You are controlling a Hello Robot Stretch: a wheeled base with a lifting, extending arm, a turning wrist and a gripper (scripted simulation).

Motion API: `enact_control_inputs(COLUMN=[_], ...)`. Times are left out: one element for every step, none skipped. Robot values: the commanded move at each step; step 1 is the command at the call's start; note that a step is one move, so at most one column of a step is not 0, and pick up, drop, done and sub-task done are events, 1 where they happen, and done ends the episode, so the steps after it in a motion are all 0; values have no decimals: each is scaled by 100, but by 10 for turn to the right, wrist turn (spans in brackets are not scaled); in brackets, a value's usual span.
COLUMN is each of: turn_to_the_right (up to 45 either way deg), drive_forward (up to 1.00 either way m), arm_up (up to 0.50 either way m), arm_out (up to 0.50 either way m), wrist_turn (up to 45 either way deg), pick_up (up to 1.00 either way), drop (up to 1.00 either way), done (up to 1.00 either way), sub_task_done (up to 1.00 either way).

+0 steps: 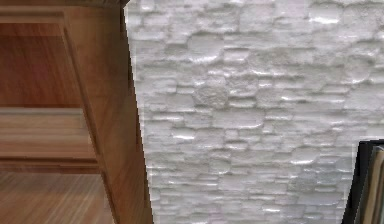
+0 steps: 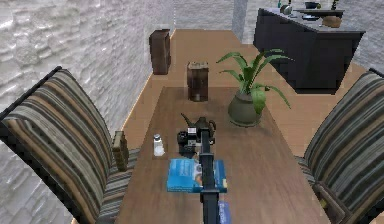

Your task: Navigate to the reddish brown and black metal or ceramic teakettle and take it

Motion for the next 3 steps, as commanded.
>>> enact_control_inputs(turn_to_the_right=[0,0,0], drive_forward=[0,0,0], arm_up=[0,10,0], arm_out=[0,0,0], wrist_turn=[0,0,0], pick_up=[100,0,0], drop=[0,0,0], done=[0,0,100], sub_task_done=[0,0,0])
